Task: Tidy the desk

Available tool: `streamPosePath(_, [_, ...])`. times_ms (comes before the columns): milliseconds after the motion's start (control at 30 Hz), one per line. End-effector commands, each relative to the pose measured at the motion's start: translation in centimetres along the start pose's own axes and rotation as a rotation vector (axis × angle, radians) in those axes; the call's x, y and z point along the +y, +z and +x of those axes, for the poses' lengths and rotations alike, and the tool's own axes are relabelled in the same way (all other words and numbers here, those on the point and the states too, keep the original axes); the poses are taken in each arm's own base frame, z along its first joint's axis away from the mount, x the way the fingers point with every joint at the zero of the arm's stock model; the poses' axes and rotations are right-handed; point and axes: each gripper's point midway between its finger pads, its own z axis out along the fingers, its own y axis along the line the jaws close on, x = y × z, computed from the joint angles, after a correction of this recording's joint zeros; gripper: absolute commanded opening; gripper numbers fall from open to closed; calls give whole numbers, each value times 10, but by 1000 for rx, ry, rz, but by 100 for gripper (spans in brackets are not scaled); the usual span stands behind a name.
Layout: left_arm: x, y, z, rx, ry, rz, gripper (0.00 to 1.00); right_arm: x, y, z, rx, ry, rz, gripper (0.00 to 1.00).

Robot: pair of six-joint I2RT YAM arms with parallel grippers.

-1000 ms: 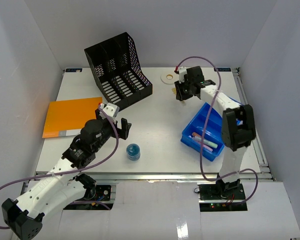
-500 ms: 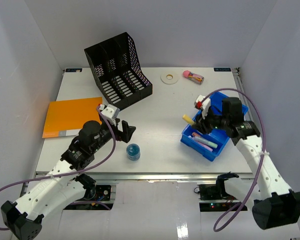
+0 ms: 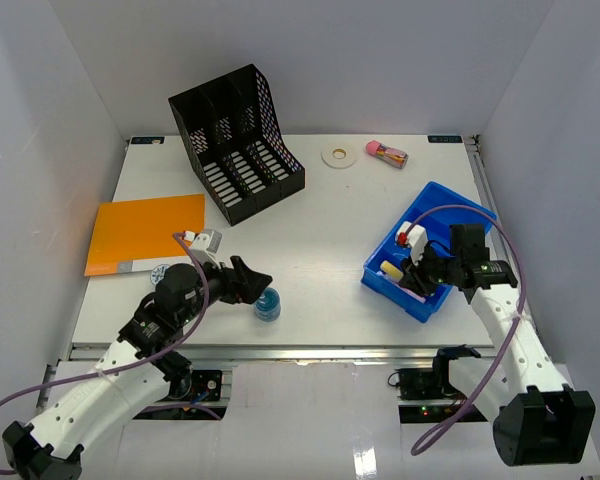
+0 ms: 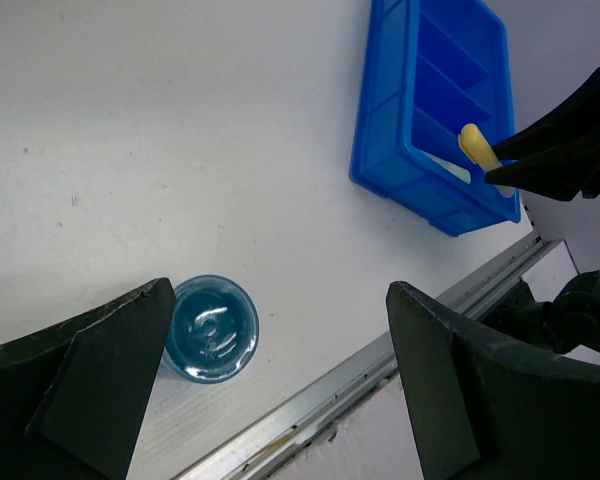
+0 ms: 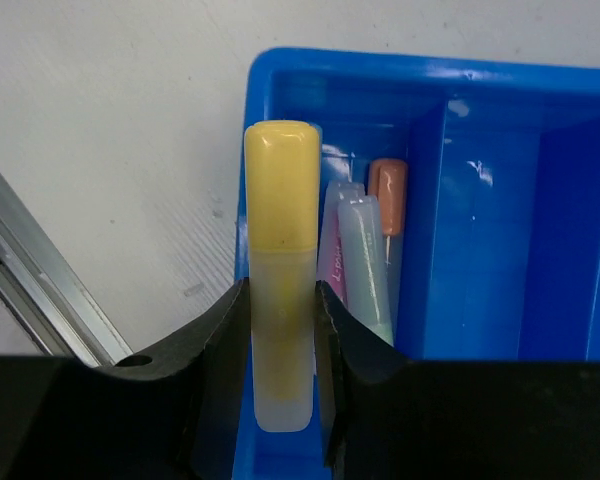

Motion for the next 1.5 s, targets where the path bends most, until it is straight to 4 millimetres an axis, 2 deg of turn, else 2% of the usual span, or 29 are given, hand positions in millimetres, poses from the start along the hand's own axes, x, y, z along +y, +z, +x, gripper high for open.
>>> streamPosePath(0, [15,1,16,36,-119,-73,98,-14,3,-1,-16,-38,-11,18])
streamPosePath(67, [17,2,18,43,-125,-86,98,-16,4,-1,-13,-38,-21,27])
streamPosePath(167, [20,5,19,54,-128,-107,98,-17,5,-2,-17,-47,-27,46])
streamPosePath(267, [28,8,20,66,-131,-164,98,-19,5,-2,-15,-48,-25,58])
streamPosePath(367, [36,14,27,109,-134,-213,98,-22,0,-13,-37,-57,-10,68])
streamPosePath(467, [37,21,31,151,-128,-230,98,-24,-10,-37,-100,-79,-5,73])
streamPosePath(533, [39,27,36,187,-119,-242,98,-17,-16,-53,-158,-97,-38,76])
streamPosePath(633, [37,35,32,206,-93,-240,98,-4,-25,-76,-254,-167,-96,89])
streamPosePath(700, [38,43,35,232,-73,-245,98,14,-31,-92,-362,-224,-161,90])
streamPosePath(800, [31,49,40,295,-45,-209,98,24,-28,-98,-455,-227,-197,90])
streamPosePath(933, [31,53,50,376,3,-224,98,33,-24,-98,-498,-212,-249,90])
streamPosePath(1100, [29,51,66,478,87,-267,98,35,-15,-88,-485,-172,-281,90])
streamPosePath(1200, [39,51,71,501,155,-348,98,37,-13,-86,-491,-163,-288,90])
streamPosePath(1333, [44,47,67,503,201,-402,98,43,-14,-84,-507,-206,-297,90])
streamPosePath(1467, [40,48,44,414,200,-424,98,69,-14,-92,-521,-342,-377,90])
